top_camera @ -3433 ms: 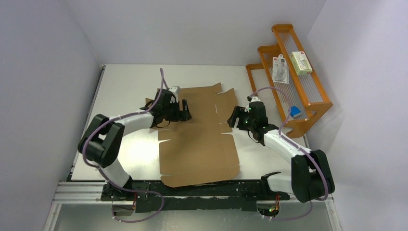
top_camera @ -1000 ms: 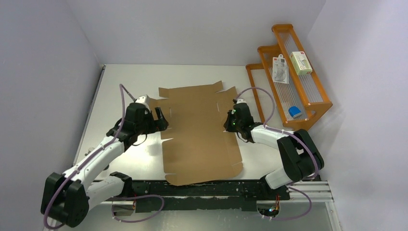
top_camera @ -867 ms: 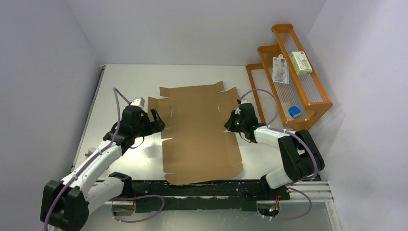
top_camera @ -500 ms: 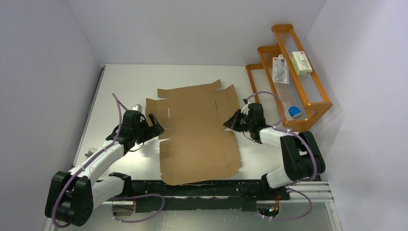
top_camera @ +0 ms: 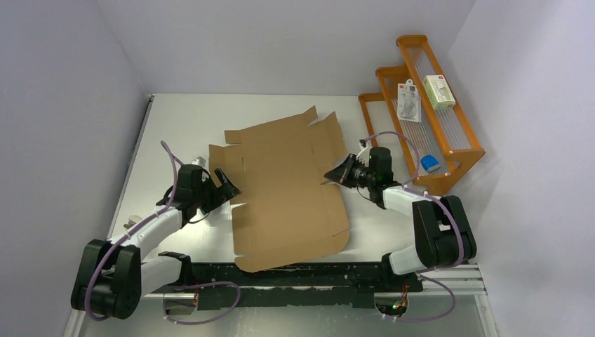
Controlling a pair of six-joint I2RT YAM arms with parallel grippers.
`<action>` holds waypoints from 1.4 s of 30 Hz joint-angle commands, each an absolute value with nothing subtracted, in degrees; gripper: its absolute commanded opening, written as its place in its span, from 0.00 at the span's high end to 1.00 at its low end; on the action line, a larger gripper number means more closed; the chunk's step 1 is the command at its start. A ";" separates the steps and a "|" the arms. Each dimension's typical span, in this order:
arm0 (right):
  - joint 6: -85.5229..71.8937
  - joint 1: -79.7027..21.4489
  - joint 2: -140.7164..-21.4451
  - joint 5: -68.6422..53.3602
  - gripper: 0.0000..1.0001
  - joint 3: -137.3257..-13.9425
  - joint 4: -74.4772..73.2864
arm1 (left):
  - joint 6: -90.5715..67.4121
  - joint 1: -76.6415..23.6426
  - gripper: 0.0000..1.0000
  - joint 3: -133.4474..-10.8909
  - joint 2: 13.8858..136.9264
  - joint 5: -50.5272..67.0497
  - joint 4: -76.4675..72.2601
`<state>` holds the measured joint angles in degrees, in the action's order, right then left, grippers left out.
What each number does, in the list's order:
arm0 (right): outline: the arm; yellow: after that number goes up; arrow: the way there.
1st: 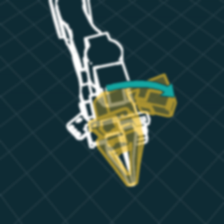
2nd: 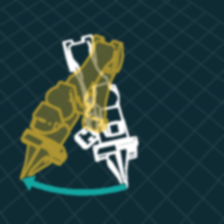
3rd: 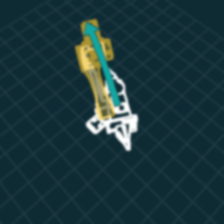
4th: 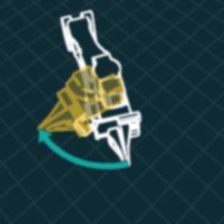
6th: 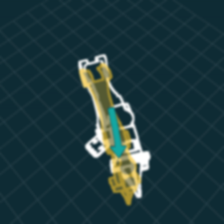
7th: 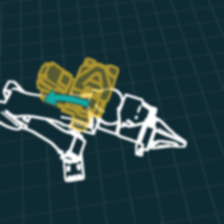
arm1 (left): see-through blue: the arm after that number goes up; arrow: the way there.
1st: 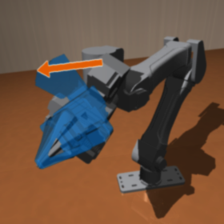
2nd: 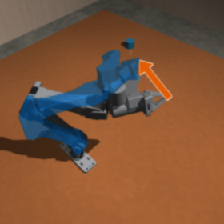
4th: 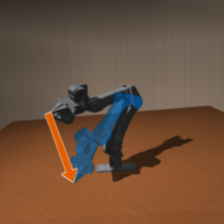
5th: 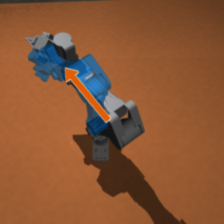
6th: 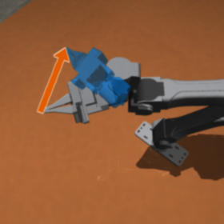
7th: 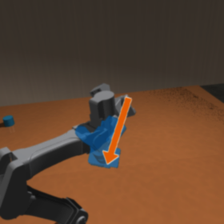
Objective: Fold the paper box
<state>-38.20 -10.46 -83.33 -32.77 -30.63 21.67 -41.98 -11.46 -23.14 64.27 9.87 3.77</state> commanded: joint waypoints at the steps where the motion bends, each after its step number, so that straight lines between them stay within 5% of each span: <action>1: -42.70 -9.04 -81.06 -37.85 1.00 -30.63 26.54 | -43.43 -9.97 0.04 -21.65 64.29 12.35 -0.31; 8: -40.91 -7.93 -79.31 -36.24 1.00 -32.20 21.98 | -43.92 -8.90 0.06 -20.05 66.42 14.49 -4.55; 33: -27.76 -12.81 -74.64 -15.23 0.42 -29.98 13.53 | -40.92 -8.61 0.22 -26.41 80.05 6.41 -15.73; 42: -22.20 -23.64 -73.29 -8.46 0.36 -33.30 12.62 | -40.26 -8.61 0.58 -29.00 86.51 7.46 -19.77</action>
<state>-26.13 -20.08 -73.19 -12.56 -30.98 12.80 -41.50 -9.06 -27.53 84.29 7.75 -17.58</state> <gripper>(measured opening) 0.638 0.508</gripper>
